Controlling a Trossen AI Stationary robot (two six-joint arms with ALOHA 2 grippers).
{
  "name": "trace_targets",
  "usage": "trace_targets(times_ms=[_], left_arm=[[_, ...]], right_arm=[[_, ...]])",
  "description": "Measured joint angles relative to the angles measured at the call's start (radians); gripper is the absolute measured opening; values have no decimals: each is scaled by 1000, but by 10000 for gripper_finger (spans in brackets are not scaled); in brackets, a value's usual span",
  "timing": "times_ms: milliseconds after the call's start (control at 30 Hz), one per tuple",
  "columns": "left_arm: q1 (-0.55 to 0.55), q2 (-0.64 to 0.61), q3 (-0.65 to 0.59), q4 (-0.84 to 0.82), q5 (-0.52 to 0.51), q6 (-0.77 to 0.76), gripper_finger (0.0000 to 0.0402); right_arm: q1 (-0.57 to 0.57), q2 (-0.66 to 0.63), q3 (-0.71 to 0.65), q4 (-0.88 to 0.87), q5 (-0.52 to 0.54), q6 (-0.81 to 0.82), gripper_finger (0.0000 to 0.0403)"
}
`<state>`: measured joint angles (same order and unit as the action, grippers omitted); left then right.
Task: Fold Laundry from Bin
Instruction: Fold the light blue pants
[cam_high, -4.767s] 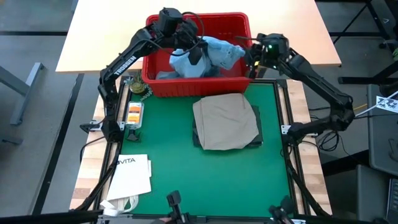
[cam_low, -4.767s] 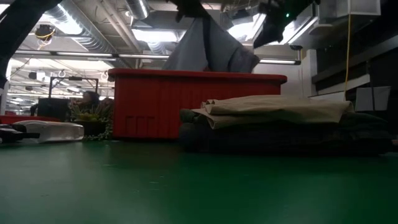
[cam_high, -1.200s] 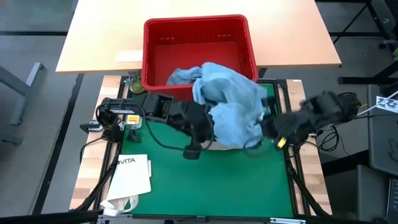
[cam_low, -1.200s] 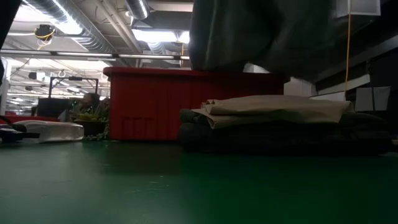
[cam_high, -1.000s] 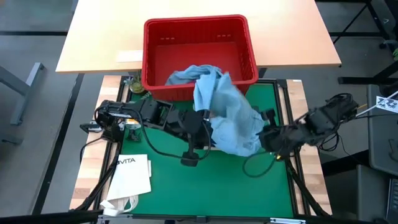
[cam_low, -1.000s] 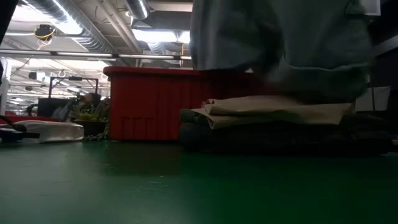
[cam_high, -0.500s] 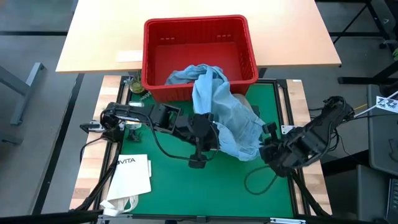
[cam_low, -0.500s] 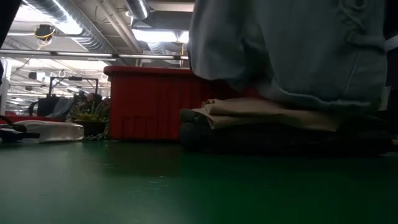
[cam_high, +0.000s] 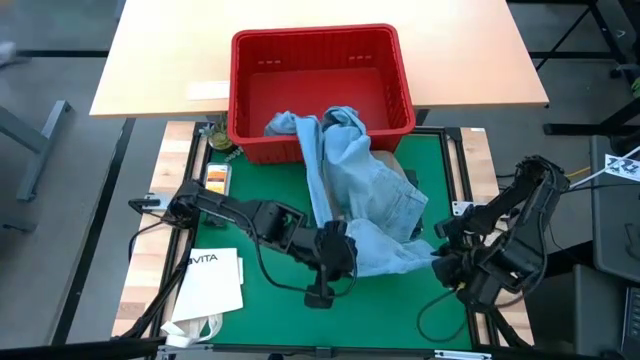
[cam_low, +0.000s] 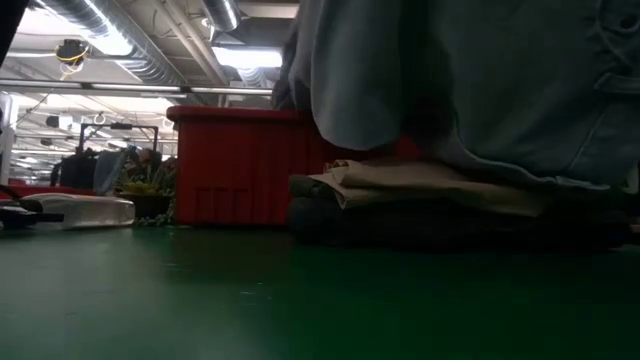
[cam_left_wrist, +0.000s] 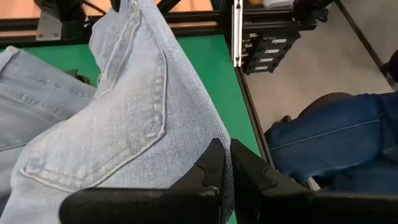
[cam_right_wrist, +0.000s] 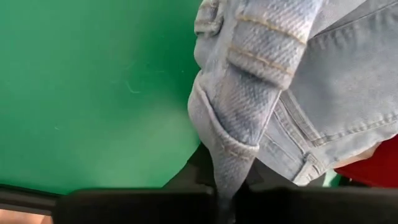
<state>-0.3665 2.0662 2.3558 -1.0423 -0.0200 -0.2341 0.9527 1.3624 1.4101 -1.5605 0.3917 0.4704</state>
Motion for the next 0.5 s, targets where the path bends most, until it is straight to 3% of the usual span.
trace_targets(times_ms=[500], left_arm=[[-60,126,0,120,-13,-4,8]], right_arm=[[176,23,0,-8,-27,244,8]])
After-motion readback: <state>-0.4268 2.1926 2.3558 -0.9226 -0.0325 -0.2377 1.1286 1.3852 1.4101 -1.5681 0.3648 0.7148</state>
